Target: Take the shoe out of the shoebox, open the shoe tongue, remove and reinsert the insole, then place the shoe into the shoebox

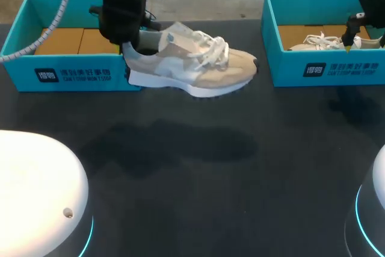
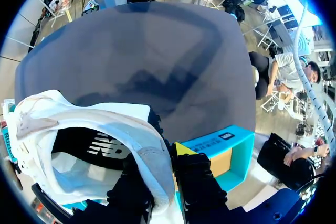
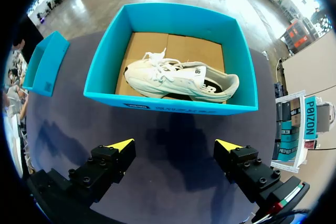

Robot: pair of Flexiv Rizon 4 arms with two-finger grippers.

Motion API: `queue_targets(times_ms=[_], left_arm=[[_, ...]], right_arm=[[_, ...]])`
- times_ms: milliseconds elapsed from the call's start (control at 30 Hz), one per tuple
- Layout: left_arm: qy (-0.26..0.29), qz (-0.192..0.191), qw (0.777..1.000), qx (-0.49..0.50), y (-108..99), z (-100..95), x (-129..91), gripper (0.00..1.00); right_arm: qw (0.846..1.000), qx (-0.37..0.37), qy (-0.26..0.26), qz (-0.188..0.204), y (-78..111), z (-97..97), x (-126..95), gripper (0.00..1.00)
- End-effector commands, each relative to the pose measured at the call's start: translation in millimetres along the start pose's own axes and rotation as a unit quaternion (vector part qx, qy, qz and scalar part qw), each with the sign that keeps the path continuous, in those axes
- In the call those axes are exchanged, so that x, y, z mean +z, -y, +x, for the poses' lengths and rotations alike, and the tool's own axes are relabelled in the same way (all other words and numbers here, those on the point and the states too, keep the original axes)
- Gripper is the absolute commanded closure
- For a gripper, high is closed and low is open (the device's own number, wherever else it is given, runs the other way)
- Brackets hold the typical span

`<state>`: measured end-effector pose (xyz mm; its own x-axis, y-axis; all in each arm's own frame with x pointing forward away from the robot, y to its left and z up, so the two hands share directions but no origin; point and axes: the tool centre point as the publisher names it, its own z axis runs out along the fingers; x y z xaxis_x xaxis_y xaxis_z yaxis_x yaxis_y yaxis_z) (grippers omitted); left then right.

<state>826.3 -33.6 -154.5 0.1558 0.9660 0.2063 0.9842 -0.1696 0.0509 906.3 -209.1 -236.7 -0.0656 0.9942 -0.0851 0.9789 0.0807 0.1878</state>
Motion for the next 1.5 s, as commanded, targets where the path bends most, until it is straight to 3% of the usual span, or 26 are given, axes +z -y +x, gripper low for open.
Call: queue_targets(times_ms=[33, 367, 700, 1500], left_arm=[[-0.003, 0.002, 1.000, -0.001, 6.3, -11.5, 3.8, 1.00], [-0.011, -0.005, 0.994, -0.109, 21.8, -24.9, 9.0, 1.00], [-0.015, 0.013, 0.994, -0.105, 27.5, -35.1, 26.4, 1.00], [-0.032, 0.029, 0.992, -0.115, 38.7, -63.5, 115.8, 1.00]], right_arm=[[1.000, 0.000, 0.000, 0.000, 0.1, 0.0, 0.2, 0.00], [1.000, 0.000, 0.000, 0.000, 0.1, 0.0, 0.2, 0.00], [1.000, 0.000, 0.000, 0.000, 0.1, 0.0, 0.2, 0.00], [1.000, 0.000, 0.000, 0.000, 0.1, 0.0, 0.2, 0.00]])
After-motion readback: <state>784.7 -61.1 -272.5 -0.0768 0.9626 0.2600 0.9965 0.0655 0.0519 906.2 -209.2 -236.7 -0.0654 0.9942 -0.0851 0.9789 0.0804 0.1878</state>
